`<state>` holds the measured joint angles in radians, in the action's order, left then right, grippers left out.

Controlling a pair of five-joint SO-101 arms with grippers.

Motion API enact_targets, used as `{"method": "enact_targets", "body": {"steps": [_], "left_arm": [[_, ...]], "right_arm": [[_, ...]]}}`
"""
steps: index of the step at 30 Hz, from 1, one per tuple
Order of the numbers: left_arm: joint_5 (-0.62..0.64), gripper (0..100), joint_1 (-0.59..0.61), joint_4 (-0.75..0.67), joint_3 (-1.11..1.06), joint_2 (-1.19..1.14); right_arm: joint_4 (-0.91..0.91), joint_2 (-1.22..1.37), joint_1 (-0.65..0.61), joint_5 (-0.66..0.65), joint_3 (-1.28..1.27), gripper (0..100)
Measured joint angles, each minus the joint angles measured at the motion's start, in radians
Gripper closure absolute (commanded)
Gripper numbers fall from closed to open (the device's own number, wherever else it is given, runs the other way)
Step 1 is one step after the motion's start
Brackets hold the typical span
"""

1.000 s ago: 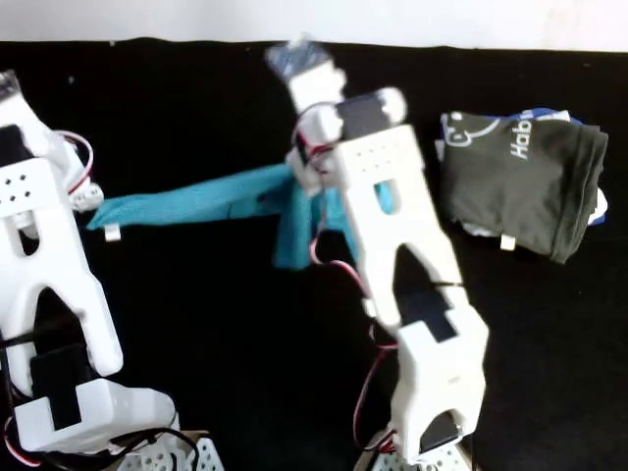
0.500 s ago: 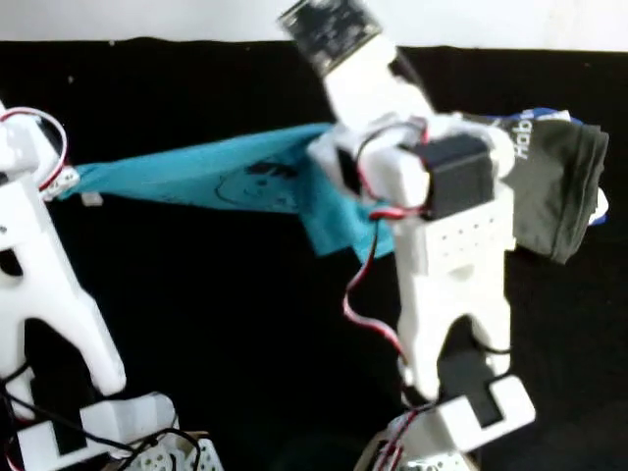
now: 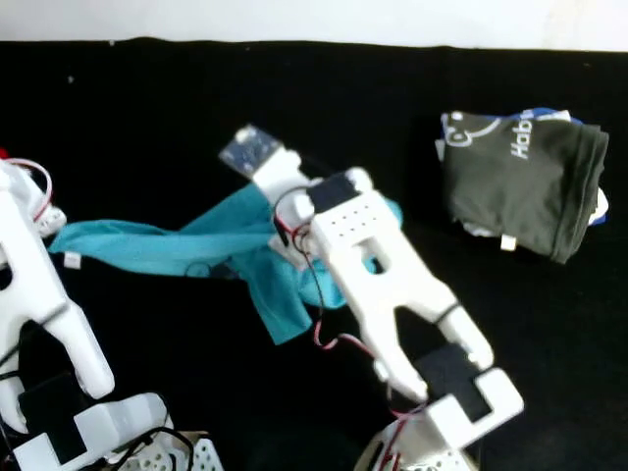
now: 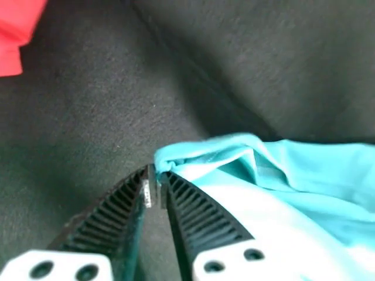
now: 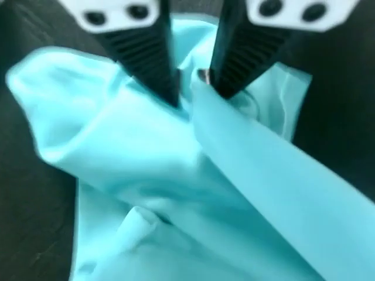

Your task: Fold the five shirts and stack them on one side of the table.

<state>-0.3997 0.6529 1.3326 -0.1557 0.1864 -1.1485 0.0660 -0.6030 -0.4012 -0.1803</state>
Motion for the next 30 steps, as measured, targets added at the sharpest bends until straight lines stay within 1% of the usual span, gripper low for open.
{"method": "enact_targets", "body": {"steps": [2, 5, 10, 15, 19, 22, 25, 30], "left_arm": [[-0.012, 99, 0.000, -0.046, -0.060, 0.000], [-0.018, 99, 0.000, -0.097, -0.109, 0.000], [-0.018, 99, 0.000, -0.118, -0.112, 0.000], [-0.018, 99, 0.000, -0.118, -0.112, 0.000], [-0.018, 99, 0.000, -0.118, -0.112, 0.000], [-0.018, 99, 0.000, -0.118, -0.112, 0.000], [-0.018, 99, 0.000, -0.118, -0.112, 0.000], [-0.018, 99, 0.000, -0.118, -0.112, 0.000]], "right_arm": [[-0.012, 0.011, 0.000, 0.000, -0.003, 76.2], [-0.080, 0.008, 0.000, 0.000, 0.023, 76.2], [-0.204, -0.106, -0.006, 0.000, 0.071, 76.2], [-0.295, -0.222, -0.101, 0.000, 0.071, 76.2], [-0.334, -0.269, -0.189, 0.000, 0.023, 76.2], [-0.334, -0.269, -0.265, 0.000, -0.054, 76.2], [-0.292, -0.269, -0.331, 0.000, -0.141, 76.2], [-0.178, -0.229, -0.358, 0.000, -0.239, 76.2]]}}
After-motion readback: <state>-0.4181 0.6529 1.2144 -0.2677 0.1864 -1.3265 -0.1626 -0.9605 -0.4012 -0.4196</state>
